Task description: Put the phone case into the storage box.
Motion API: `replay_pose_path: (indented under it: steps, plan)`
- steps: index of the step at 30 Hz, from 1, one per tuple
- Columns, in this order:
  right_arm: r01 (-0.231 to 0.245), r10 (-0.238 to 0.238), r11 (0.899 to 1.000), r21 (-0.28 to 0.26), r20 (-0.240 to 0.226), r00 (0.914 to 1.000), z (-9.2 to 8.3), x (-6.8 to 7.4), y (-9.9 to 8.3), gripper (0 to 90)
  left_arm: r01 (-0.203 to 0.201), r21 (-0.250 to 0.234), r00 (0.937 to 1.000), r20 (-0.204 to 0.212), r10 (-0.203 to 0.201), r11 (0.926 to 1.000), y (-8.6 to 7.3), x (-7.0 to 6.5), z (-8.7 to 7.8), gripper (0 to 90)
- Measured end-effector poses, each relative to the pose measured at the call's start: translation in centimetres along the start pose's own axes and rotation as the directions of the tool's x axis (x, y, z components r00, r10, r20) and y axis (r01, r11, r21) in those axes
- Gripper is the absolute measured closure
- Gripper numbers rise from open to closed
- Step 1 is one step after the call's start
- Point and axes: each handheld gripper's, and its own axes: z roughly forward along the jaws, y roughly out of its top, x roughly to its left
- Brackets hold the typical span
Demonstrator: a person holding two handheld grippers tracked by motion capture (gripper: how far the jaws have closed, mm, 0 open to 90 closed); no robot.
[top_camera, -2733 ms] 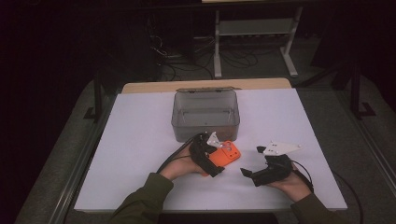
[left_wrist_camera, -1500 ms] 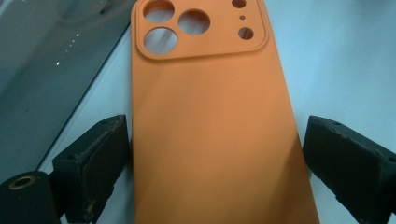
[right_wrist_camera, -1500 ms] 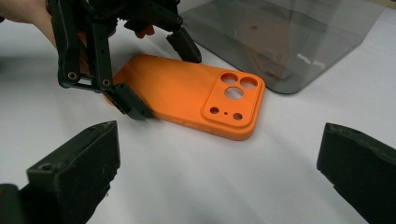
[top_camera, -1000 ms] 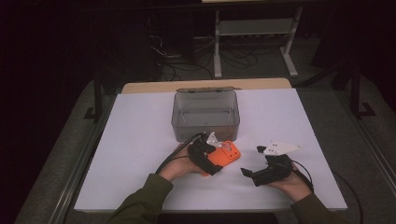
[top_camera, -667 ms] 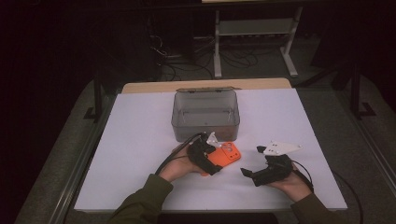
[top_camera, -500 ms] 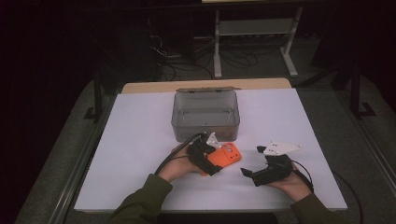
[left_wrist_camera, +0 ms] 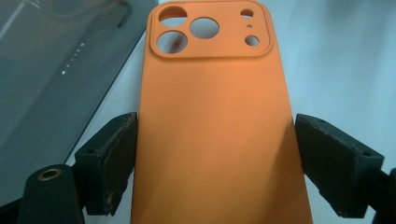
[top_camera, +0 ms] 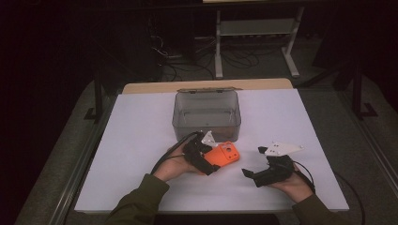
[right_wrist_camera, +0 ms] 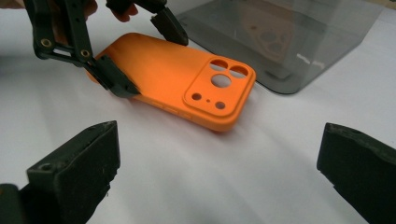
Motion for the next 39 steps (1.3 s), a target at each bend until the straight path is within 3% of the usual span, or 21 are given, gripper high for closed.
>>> replay_pose_path:
  steps: [22,39]
  plan:
    - [0.007,-0.007,1.000,0.002,0.002,1.0000,1.0,-0.1,0.7,0.0,0.038,-0.034,0.9991,-0.014,-0.039,0.9987,-3.0,0.8,-3.3,16.0]
    - [0.013,-0.013,1.000,0.009,0.009,0.9999,2.3,-0.4,2.1,0.0,0.040,-0.038,0.9992,0.000,-0.040,0.9985,-3.3,0.6,-3.5,15.9]
